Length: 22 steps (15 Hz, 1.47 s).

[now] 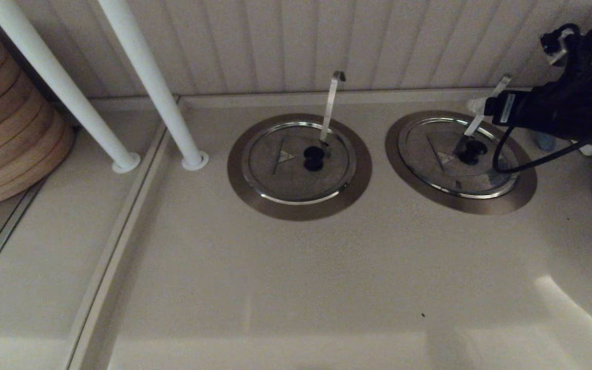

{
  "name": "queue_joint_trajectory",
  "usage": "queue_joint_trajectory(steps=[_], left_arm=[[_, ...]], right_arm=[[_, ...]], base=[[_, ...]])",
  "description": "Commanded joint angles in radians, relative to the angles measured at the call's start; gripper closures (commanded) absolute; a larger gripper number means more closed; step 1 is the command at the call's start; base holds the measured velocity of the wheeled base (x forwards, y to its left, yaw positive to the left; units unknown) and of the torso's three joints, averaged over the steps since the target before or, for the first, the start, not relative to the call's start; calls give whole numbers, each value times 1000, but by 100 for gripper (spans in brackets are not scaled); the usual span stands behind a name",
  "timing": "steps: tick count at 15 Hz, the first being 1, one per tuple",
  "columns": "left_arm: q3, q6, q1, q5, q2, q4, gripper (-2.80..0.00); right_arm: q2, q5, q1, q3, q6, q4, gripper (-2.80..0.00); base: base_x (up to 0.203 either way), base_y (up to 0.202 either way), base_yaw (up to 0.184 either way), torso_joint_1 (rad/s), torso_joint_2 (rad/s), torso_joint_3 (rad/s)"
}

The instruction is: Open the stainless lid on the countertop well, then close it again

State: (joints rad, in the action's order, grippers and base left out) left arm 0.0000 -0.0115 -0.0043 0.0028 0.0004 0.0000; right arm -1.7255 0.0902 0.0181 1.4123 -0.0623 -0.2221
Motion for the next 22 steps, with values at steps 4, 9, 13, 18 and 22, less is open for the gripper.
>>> queue_joint_trajectory(steps=[4, 9, 13, 18, 22], left_arm=[[0, -1, 0, 0, 1, 0, 0], [0, -1, 0, 2, 1, 0, 0], [0, -1, 0, 0, 1, 0, 0], [0, 0, 0, 1, 1, 0, 0], [0, 1, 0, 2, 1, 0, 0]], right_arm=[[231, -63, 17, -82, 20, 23, -280], [481, -72, 24, -89, 28, 228, 0], [738, -105, 24, -180, 67, 447, 0], [1123, -92, 14, -470, 103, 524, 0], [1361, -73, 4, -607, 138, 603, 0]], base=[[0, 0, 0, 0, 0, 0], [0, 0, 0, 0, 0, 0], [0, 0, 0, 0, 0, 0], [0, 0, 0, 0, 0, 0], [0, 0, 0, 0, 0, 0]])
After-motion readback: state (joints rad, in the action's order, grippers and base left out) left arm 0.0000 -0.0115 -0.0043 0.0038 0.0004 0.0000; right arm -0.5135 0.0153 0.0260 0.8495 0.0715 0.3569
